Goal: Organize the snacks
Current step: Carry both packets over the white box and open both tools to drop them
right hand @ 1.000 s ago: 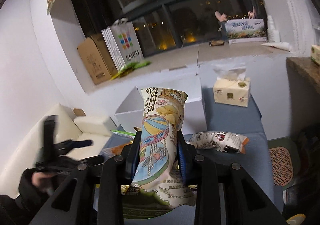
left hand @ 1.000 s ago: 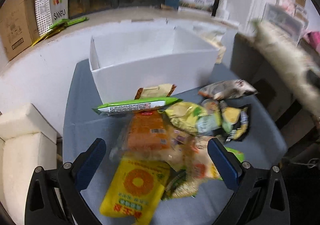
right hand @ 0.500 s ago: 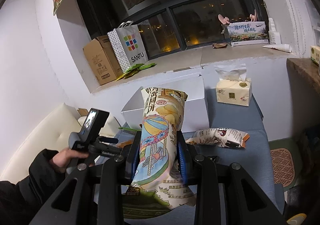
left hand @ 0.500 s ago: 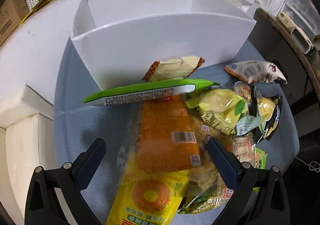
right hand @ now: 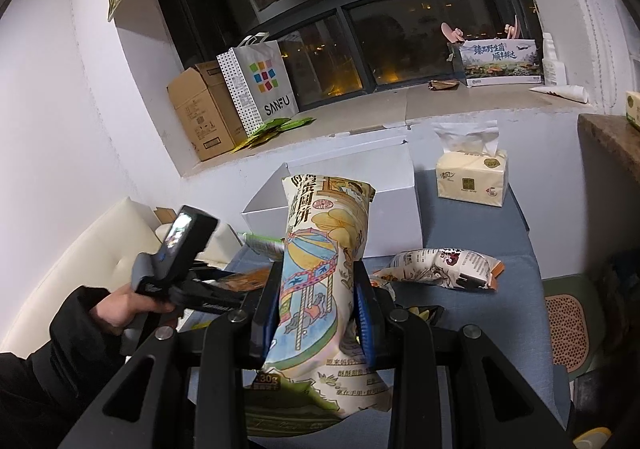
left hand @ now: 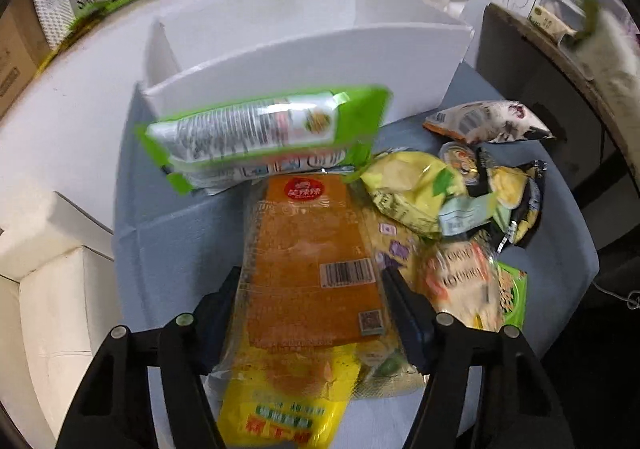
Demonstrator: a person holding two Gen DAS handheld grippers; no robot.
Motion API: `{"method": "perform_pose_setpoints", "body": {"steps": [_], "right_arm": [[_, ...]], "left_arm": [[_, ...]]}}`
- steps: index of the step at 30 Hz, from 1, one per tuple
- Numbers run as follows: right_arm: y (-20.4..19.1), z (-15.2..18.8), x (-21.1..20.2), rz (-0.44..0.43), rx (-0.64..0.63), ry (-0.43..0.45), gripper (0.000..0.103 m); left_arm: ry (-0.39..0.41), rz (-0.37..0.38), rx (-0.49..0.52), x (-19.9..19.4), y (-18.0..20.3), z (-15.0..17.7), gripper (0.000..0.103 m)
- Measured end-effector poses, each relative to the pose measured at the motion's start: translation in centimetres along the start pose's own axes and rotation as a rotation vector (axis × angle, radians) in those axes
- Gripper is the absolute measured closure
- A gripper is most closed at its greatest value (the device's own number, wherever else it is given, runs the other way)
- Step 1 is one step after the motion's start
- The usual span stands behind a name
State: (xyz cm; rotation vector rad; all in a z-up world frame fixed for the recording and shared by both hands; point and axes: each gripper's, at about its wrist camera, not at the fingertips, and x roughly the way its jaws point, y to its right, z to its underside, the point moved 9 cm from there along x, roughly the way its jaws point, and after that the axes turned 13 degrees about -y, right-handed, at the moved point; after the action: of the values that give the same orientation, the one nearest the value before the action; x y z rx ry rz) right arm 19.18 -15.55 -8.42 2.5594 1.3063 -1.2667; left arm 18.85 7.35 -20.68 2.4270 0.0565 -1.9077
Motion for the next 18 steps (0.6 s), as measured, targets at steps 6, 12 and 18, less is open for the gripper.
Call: {"method": "perform_pose_setpoints", "body": {"steps": [6, 12, 18], "right_arm": [[-0.3, 0.2, 0.5, -0.005, -0.006, -0.006, 0.069], [-0.5, -0.4, 1.2, 0.003, -0.011, 0.005, 0.069], [-0.9, -4.5, 3.2, 0.077, -0.051, 0.022, 0.069]], "left_arm": [[0.127, 0.051, -0.03, -3.3, 0.5, 3.7, 0.031], [0.35, 0.124, -0.074, -9.9, 1.5, 4.7, 0.031], [0.523, 0.131, -0.144, -14.6, -0.6, -0.4, 0.031]]}}
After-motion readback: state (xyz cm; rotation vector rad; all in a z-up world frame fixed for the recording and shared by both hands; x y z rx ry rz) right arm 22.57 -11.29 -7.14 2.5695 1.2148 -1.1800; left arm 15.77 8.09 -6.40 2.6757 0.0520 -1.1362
